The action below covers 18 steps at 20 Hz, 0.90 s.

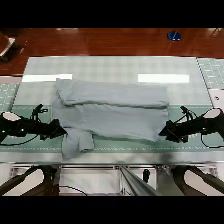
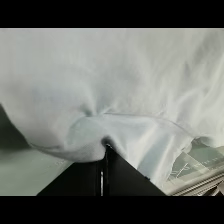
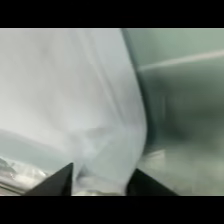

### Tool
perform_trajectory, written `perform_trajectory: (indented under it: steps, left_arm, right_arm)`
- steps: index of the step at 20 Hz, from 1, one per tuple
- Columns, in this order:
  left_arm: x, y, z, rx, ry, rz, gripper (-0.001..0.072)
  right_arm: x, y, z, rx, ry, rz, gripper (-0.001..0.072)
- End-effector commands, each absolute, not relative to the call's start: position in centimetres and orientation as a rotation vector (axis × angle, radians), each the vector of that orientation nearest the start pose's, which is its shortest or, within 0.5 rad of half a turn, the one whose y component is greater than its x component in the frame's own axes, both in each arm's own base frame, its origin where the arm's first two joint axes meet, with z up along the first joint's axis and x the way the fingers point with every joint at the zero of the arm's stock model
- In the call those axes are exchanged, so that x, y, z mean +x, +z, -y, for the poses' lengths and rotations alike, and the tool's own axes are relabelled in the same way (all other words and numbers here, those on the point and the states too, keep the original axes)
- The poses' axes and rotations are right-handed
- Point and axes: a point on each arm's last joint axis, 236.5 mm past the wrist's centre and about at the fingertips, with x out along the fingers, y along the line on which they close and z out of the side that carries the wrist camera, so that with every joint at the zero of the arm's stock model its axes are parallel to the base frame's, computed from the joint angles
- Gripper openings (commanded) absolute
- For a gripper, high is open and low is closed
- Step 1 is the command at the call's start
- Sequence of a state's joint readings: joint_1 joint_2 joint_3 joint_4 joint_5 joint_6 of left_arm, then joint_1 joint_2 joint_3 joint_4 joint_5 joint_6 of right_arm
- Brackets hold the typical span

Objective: Fold the shirts.

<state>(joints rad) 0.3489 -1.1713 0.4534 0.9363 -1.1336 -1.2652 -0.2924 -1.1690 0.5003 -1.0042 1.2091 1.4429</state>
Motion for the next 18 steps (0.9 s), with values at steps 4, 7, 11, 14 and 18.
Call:
perform_trajectory:
  steps: [4,7,11,14,18]
  left_arm:
    - [23.8,-9.9,5.1,-0.750,-0.180,-1.512,0.0018]
    - [28.4,-6.5,4.6,-0.757,-0.210,-1.383,0.0018]
    - [35.1,-2.6,5.5,-0.714,-0.267,-1.243,0.0018]
    - [40.0,-0.9,5.8,-0.700,-0.286,-1.211,0.0018]
    - [45.0,-0.5,5.9,-0.707,-0.336,-1.244,0.0018]
  right_arm:
    - [25.0,-7.1,-8.4,0.765,0.328,-1.513,0.0021]
    - [29.3,-3.6,-6.5,0.665,0.328,-1.404,0.0020]
    - [34.3,-0.6,-5.3,0.642,0.327,-1.311,0.0020]
    - [37.0,-0.5,-4.4,0.646,0.314,-1.293,0.0020]
    - [39.7,-1.2,-3.6,0.649,0.305,-1.288,0.0020]
